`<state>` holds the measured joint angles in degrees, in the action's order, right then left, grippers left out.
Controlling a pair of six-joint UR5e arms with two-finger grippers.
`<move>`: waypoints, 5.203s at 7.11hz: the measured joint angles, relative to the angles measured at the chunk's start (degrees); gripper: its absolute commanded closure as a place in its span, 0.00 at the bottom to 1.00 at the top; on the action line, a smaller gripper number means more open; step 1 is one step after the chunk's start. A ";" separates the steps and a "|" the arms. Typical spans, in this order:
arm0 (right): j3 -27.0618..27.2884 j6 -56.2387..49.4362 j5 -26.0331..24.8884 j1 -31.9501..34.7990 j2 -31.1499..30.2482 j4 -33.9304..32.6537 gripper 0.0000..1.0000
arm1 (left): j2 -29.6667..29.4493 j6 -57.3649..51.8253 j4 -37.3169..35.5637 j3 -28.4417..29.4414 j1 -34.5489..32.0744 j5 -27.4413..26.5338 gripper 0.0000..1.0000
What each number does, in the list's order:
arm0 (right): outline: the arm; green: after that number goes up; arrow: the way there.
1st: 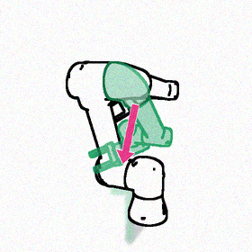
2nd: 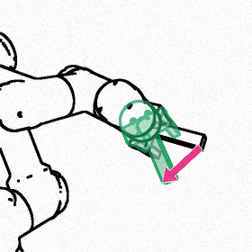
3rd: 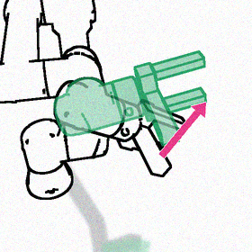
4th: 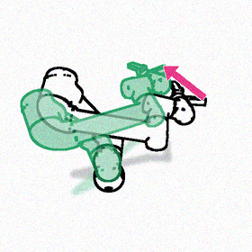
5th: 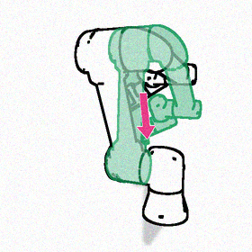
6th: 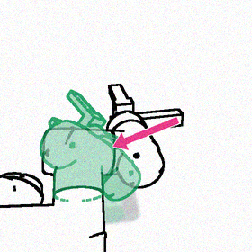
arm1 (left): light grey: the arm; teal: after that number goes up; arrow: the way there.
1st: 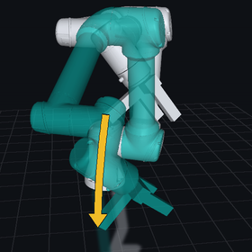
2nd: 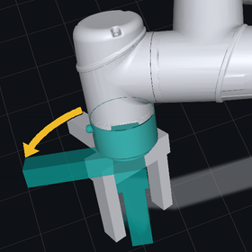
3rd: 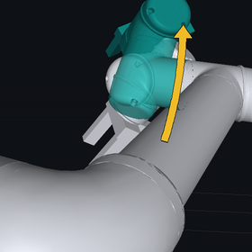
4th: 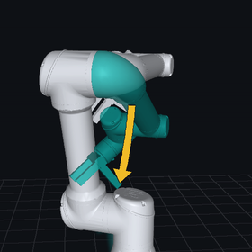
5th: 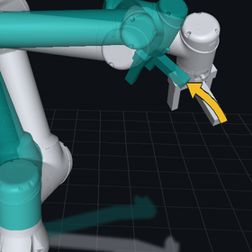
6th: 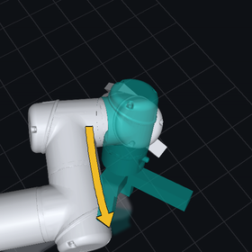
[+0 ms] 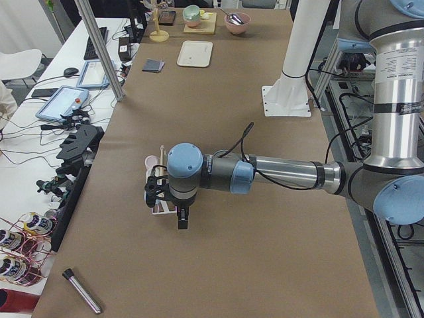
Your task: Pick up and place green cup on tray
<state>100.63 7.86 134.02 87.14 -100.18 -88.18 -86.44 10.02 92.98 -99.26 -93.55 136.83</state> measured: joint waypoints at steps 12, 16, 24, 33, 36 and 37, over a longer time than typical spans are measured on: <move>-17.75 22.35 -1.96 -21.48 18.10 14.81 0.04 | -7.01 2.42 -23.18 -22.22 7.24 -0.33 0.02; -19.85 23.65 -4.06 -23.95 18.12 16.77 0.23 | -11.87 13.44 -24.11 -32.36 22.73 -5.47 0.02; -21.34 23.34 -4.53 -24.13 18.02 18.48 1.00 | -12.75 -22.73 -24.35 -39.98 56.60 -45.47 0.01; -12.05 23.13 4.97 -19.66 15.91 18.14 1.00 | 2.65 -67.71 8.86 -12.78 74.77 -97.75 0.01; -8.41 23.38 11.44 -17.95 16.06 17.72 1.00 | 2.30 -77.42 11.00 -10.63 74.76 -103.75 0.01; -7.38 23.66 11.99 -18.35 17.15 16.67 1.00 | 2.17 -78.21 10.55 -9.83 74.76 -105.47 0.01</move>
<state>93.24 31.52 146.01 68.80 -83.03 -71.50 -84.28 -68.19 103.53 -109.08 -18.78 31.36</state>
